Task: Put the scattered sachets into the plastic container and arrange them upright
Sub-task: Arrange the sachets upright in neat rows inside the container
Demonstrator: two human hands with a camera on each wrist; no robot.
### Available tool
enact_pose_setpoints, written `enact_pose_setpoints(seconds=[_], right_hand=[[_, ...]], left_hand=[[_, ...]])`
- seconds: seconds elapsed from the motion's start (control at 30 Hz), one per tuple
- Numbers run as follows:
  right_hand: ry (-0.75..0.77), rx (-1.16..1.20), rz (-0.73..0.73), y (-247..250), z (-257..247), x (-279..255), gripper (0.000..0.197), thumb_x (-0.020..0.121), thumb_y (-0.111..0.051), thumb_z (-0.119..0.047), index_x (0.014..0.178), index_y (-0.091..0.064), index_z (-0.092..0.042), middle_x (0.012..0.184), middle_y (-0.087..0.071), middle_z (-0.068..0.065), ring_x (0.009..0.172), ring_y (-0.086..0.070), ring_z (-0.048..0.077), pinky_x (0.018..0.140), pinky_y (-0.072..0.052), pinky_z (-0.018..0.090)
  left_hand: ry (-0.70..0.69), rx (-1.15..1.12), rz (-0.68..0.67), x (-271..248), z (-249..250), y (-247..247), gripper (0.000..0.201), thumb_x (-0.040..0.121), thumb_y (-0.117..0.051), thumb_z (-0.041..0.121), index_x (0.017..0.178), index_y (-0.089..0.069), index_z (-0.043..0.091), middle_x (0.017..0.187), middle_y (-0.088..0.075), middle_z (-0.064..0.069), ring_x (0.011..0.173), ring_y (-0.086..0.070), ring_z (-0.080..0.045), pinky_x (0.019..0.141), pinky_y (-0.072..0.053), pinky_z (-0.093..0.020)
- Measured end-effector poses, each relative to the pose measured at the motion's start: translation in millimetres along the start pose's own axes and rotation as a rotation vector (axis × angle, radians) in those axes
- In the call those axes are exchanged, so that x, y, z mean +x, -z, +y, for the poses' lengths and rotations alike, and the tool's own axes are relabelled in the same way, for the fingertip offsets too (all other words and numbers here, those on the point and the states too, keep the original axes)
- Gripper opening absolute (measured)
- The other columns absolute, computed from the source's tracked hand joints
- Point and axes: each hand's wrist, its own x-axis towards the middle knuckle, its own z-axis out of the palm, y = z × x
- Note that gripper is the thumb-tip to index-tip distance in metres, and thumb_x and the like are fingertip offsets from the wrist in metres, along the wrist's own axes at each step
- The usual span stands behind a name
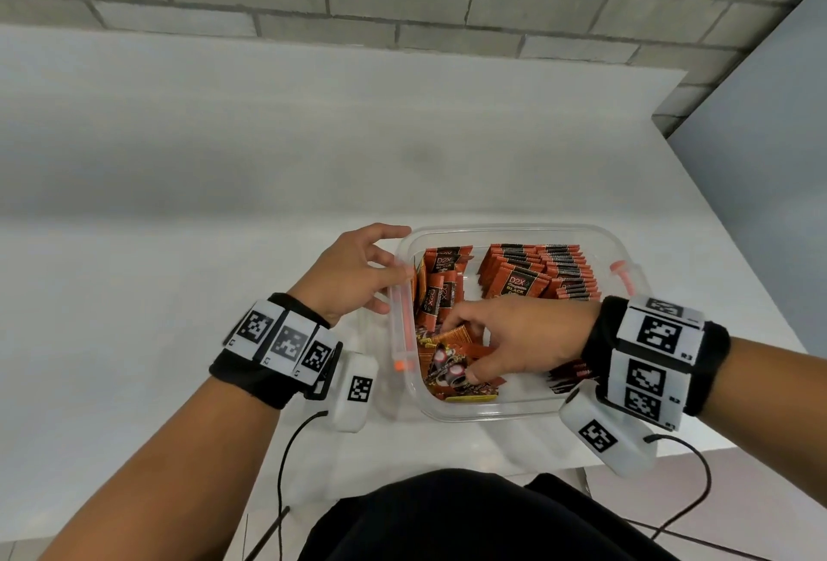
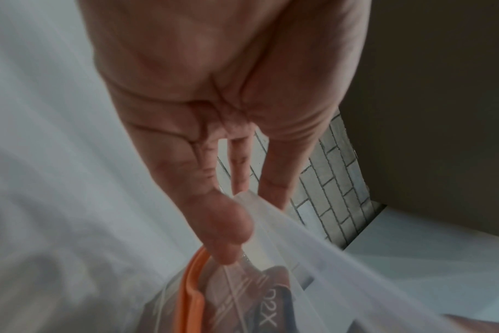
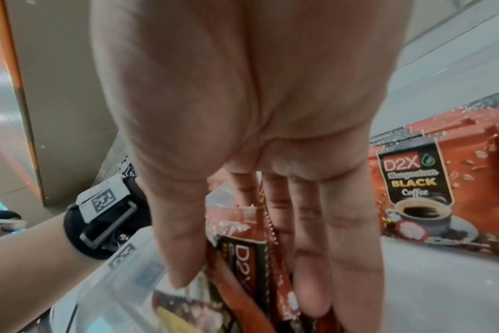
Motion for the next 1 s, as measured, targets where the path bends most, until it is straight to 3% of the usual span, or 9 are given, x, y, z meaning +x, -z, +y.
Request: enact_pose_setpoints(seconds=[0.07, 0.2, 0.4, 0.5, 0.6, 0.73, 0.83, 0.93, 1.0], right_hand=[[-0.007, -0.035, -0.018, -2, -3, 2, 0.063, 0.081, -0.071, -0.040, 0.134, -0.039, -0.028, 0.106, -0.060, -0.001, 0.087, -0.059, 0.014, 0.079, -0.053, 0.032], [-0.021, -0.077, -0.002, -3, -7, 8, 0.057, 0.084, -0.069, -0.035, 0.132, -0.041, -0.024, 0.091, -0.062, -0.001, 0.076, -0.059, 0.016, 0.066, -0.048, 0.029], [-0.054, 0.026, -0.003, -2, -5, 12, 0.037, 0.090, -0.063, -0.029, 0.122, -0.046, -0.021, 0.093, -0.065, 0.009, 0.076, -0.064, 0.026, 0.072, -0.055, 0.039], [-0.084, 0.106, -0.001, -2, -3, 11, 0.027, 0.091, -0.061, -0.026, 0.113, -0.044, -0.021, 0.101, -0.065, 0.014, 0.071, -0.062, 0.021, 0.070, -0.056, 0.038], [-0.049, 0.012, -0.009, -4, -6, 12, 0.045, 0.086, -0.067, -0.030, 0.124, -0.044, -0.019, 0.102, -0.064, 0.003, 0.072, -0.058, 0.012, 0.064, -0.050, 0.027], [0.016, -0.138, 0.025, -12, -12, 14, 0.059, 0.086, -0.067, -0.030, 0.137, -0.040, -0.018, 0.115, -0.058, 0.000, 0.094, -0.053, 0.015, 0.077, -0.047, 0.024], [0.028, -0.081, 0.082, -11, -11, 12, 0.043, 0.088, -0.064, -0.027, 0.127, -0.048, -0.016, 0.094, -0.053, -0.006, 0.084, -0.051, 0.014, 0.065, -0.041, 0.022], [0.053, 0.048, 0.164, -5, -4, 5, 0.027, 0.086, -0.066, -0.025, 0.109, -0.055, -0.018, 0.094, -0.062, -0.002, 0.083, -0.059, 0.018, 0.069, -0.049, 0.029], [0.067, 0.082, 0.219, 3, 1, -5, 0.026, 0.085, -0.067, -0.025, 0.108, -0.056, -0.020, 0.093, -0.063, -0.005, 0.080, -0.060, 0.014, 0.068, -0.049, 0.025]], left_hand=[[0.004, -0.008, 0.000, 0, 0, 0, 0.047, 0.084, -0.071, 0.011, 0.123, -0.056, 0.032, 0.100, -0.064, -0.008, 0.078, -0.067, -0.017, 0.056, -0.054, -0.029], [0.010, -0.014, 0.004, 1, -1, 0, 0.048, 0.084, -0.071, 0.011, 0.125, -0.056, 0.031, 0.102, -0.065, -0.008, 0.078, -0.067, -0.017, 0.056, -0.053, -0.028], [0.012, -0.018, 0.010, 0, -2, -1, 0.047, 0.086, -0.070, 0.011, 0.126, -0.056, 0.031, 0.102, -0.066, -0.007, 0.077, -0.067, -0.015, 0.055, -0.053, -0.027], [0.013, -0.021, 0.014, -1, -2, -1, 0.045, 0.086, -0.070, 0.012, 0.123, -0.057, 0.033, 0.102, -0.065, -0.006, 0.079, -0.066, -0.015, 0.055, -0.053, -0.027], [0.012, -0.014, 0.020, -1, -2, -2, 0.045, 0.086, -0.070, 0.012, 0.122, -0.057, 0.035, 0.103, -0.065, -0.007, 0.080, -0.067, -0.015, 0.055, -0.053, -0.026], [0.003, -0.013, 0.022, 0, -3, -2, 0.045, 0.086, -0.070, 0.013, 0.123, -0.056, 0.035, 0.104, -0.066, -0.007, 0.081, -0.067, -0.017, 0.056, -0.052, -0.027], [-0.007, -0.009, 0.028, 1, -4, -1, 0.045, 0.086, -0.071, 0.015, 0.122, -0.056, 0.036, 0.104, -0.067, -0.008, 0.084, -0.067, -0.019, 0.058, -0.052, -0.029], [-0.007, 0.007, 0.033, 1, -4, -2, 0.044, 0.085, -0.072, 0.017, 0.123, -0.057, 0.036, 0.105, -0.066, -0.006, 0.086, -0.066, -0.019, 0.063, -0.053, -0.029], [-0.004, 0.062, 0.065, -1, -4, -3, 0.044, 0.084, -0.072, 0.025, 0.124, -0.057, 0.035, 0.107, -0.063, -0.001, 0.095, -0.064, -0.016, 0.070, -0.051, -0.027]])
